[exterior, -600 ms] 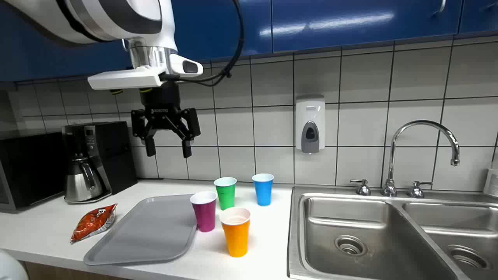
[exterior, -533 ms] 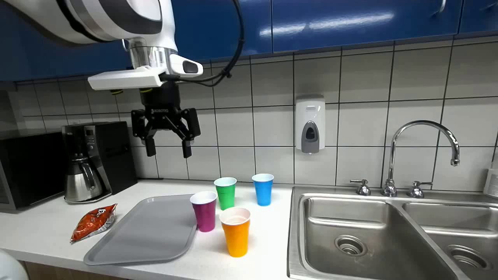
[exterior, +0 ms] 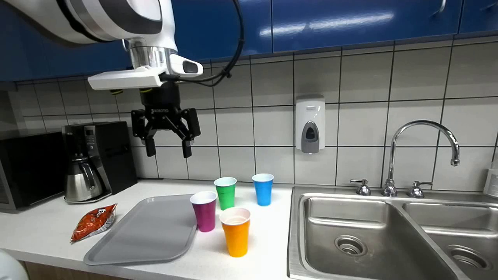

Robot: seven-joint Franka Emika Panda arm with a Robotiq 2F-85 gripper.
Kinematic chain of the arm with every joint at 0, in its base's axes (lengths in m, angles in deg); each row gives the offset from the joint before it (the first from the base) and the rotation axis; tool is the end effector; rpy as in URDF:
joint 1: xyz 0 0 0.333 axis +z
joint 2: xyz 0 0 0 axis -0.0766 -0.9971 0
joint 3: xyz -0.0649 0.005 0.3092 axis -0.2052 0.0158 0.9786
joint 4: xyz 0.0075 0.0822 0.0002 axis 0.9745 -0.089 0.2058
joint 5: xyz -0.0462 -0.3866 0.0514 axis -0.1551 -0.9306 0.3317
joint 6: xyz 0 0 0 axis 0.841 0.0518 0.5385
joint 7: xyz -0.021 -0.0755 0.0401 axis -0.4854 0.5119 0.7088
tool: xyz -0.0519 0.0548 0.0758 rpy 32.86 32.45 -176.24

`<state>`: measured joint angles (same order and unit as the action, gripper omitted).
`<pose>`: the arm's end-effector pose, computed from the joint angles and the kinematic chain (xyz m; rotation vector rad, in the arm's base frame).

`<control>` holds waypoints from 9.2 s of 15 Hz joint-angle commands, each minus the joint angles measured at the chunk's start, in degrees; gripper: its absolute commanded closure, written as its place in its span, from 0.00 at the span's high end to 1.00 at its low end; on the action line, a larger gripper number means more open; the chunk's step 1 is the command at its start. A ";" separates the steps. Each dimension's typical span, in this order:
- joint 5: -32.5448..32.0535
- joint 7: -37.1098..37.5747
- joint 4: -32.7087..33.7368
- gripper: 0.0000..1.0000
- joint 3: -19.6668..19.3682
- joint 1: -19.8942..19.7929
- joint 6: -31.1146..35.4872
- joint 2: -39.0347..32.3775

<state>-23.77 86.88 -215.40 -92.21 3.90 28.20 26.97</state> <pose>0.3489 -0.0247 0.4966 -3.1359 -0.0130 -0.0573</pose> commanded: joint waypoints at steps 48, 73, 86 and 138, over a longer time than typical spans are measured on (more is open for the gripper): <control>-1.26 0.53 15.96 1.00 5.41 3.82 30.41 -45.51; -3.42 0.54 21.30 0.03 4.50 4.17 30.29 -52.49; -5.84 -0.14 19.98 0.01 4.32 4.44 29.00 -47.26; -19.41 42.06 18.20 0.01 19.30 21.95 25.64 -48.62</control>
<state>-42.56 126.92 -200.16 -72.17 24.75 55.46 -19.54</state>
